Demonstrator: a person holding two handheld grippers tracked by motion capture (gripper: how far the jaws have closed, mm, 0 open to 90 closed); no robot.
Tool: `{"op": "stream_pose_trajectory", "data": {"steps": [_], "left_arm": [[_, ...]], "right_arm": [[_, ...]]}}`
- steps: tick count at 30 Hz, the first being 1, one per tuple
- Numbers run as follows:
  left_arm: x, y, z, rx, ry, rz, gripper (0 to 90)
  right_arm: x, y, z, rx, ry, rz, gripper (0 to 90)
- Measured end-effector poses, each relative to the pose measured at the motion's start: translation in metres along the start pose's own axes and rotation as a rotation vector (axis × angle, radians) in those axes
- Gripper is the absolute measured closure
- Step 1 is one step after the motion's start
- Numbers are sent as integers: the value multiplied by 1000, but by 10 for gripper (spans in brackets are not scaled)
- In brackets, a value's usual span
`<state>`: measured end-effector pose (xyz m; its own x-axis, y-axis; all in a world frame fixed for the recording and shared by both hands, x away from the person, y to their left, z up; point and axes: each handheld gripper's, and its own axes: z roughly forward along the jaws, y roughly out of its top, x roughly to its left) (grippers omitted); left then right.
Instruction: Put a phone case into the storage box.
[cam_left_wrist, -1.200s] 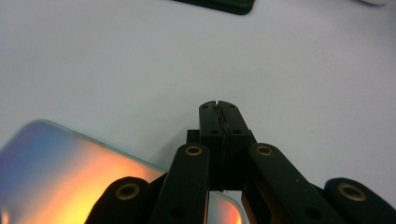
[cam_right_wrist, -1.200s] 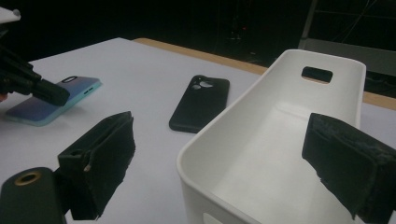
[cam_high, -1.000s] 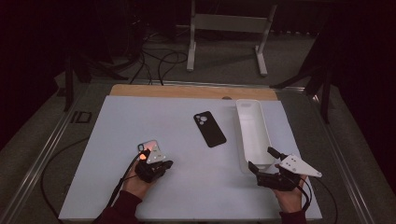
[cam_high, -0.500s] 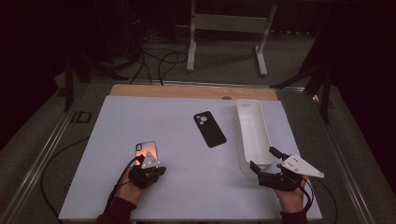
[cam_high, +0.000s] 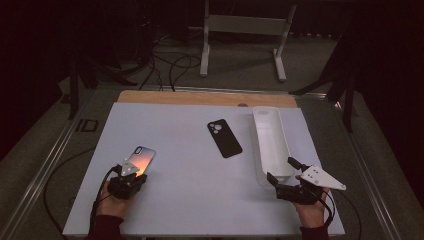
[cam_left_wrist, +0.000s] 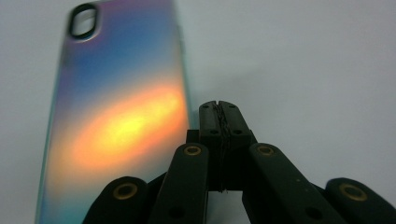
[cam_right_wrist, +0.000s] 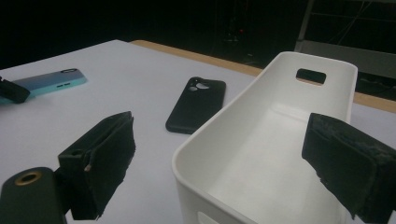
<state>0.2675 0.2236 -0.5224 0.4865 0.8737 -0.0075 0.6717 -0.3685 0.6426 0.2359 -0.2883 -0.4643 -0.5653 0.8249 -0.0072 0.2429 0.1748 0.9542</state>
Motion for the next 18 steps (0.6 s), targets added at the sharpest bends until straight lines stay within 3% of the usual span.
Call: {"op": "stream_pose_trajectory", "data": {"steps": [1,8,11,12,13,14,15,16,18], "left_arm": [[4,-1,0,-3,3,-20,894],[2,2,-1,-43,-21,-5,843],[2,4,-9,-125,-57,-15,813],[1,7,-16,-198,-81,-4,800],[1,7,-16,-198,-81,-4,785],[-1,11,-23,-262,-95,6,775],[-1,11,-23,-262,-95,6,768],[-2,14,-28,-332,-125,9,745],[-2,17,-34,-397,-136,10,695]], "right_arm": [[0,0,0,0,0,1,89],[0,1,1,1,1,0,89],[-1,1,1,0,1,2,89],[-1,1,1,0,1,3,89],[-2,1,2,1,2,2,89],[-2,1,2,2,2,2,89],[-2,1,2,2,2,2,89],[-3,2,3,3,4,1,89],[-3,3,4,3,5,-1,89]]}}
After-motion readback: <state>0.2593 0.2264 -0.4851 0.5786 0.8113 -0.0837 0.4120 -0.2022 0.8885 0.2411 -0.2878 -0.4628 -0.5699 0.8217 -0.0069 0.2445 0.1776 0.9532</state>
